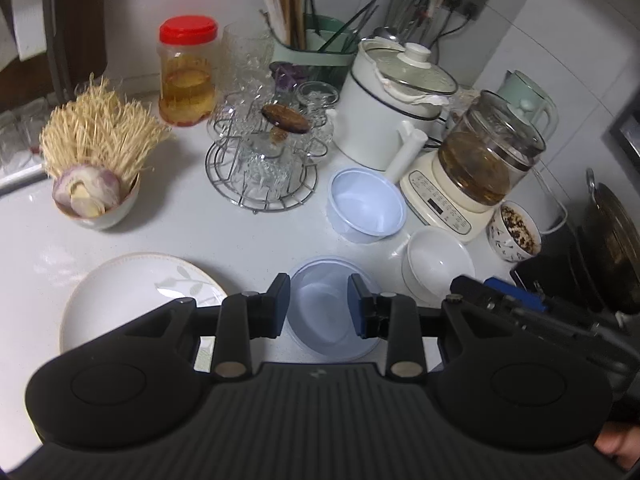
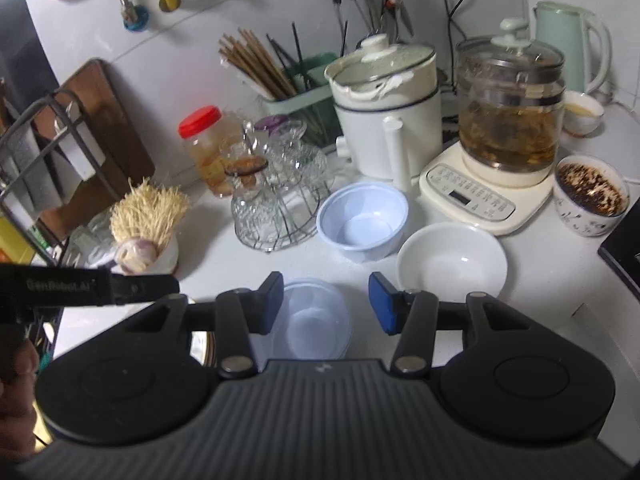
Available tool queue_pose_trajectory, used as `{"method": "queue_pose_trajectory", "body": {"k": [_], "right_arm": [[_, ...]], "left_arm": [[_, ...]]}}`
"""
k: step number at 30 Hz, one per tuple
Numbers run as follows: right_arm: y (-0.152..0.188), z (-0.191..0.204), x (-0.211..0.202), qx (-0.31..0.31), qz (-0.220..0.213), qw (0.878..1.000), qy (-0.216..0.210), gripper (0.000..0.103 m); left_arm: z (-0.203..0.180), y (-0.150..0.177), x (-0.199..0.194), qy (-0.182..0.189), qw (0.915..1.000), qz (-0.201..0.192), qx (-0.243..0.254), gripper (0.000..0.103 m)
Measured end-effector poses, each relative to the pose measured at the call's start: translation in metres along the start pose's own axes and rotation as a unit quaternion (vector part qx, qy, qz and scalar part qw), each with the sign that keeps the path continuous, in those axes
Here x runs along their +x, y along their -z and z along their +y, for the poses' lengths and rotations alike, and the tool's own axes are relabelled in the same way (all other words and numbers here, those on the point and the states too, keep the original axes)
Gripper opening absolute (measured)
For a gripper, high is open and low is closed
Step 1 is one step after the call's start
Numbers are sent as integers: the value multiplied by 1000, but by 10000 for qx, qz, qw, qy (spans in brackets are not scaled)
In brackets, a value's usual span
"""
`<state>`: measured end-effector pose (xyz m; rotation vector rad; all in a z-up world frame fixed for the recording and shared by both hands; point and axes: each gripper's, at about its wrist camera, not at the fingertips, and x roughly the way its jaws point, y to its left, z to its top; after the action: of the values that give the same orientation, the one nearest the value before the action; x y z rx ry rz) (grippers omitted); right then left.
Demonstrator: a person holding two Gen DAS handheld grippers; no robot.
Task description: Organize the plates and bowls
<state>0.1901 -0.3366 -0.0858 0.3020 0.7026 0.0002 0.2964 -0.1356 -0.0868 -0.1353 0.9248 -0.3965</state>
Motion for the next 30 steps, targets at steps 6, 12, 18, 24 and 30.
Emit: {"method": "queue_pose_trajectory", "body": {"k": [6, 12, 18, 24, 30], "right_arm": [[2, 16, -19, 222, -111, 9996, 115, 51], [12, 35, -32, 248, -230, 9989, 312, 51], [25, 52, -44, 342, -404, 9975, 463, 51], [42, 68, -54, 462, -443, 9964, 547, 51], [53, 75, -59, 442, -417, 9959, 675, 51]], "left_arm": [[1, -5, -25, 205, 9993, -90, 306, 36], [9, 1, -41, 386, 9980, -157, 474, 36], [25, 14, -58, 408, 9972, -109, 619, 36], [35, 27, -70, 519, 9959, -100, 733, 36], [38, 35, -70, 679, 9950, -66, 733, 36]]}}
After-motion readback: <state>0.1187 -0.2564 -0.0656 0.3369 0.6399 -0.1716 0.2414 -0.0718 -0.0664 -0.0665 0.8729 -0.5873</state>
